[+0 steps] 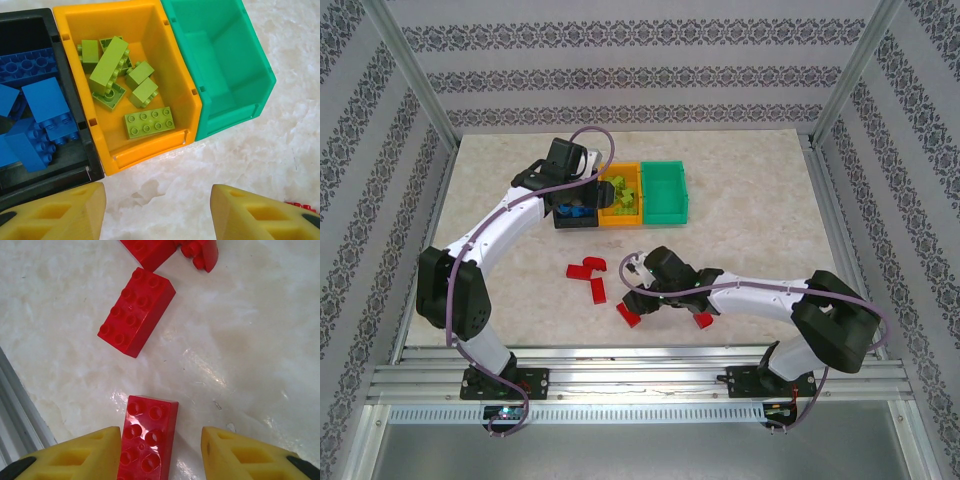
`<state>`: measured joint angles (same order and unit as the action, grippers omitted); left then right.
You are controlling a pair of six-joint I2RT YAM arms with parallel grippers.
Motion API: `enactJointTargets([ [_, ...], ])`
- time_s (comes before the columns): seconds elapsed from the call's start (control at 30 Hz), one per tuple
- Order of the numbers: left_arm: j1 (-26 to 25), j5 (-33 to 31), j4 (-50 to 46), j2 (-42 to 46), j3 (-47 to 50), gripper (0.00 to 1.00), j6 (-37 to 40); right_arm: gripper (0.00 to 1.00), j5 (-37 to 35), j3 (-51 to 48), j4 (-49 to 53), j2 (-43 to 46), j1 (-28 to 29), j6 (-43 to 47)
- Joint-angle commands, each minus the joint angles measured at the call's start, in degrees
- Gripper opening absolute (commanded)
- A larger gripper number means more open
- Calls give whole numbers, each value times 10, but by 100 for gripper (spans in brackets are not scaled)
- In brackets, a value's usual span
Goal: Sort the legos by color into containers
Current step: Pick up the lego from the bottom-center of the table.
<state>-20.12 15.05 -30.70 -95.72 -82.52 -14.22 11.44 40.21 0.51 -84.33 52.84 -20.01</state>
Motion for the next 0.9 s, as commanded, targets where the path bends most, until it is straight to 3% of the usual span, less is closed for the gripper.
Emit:
enactJointTargets([
  [0.0, 6, 11, 18, 21, -4, 57, -10, 48, -40, -8, 5, 2, 19, -18],
  [0.17, 6, 15, 17, 20, -5, 58, -8, 52, -99, 11, 33, -15, 61, -11],
  [0.87, 7, 26, 12, 26, -9, 58, -5, 53, -142, 56, 46, -102, 109, -35],
])
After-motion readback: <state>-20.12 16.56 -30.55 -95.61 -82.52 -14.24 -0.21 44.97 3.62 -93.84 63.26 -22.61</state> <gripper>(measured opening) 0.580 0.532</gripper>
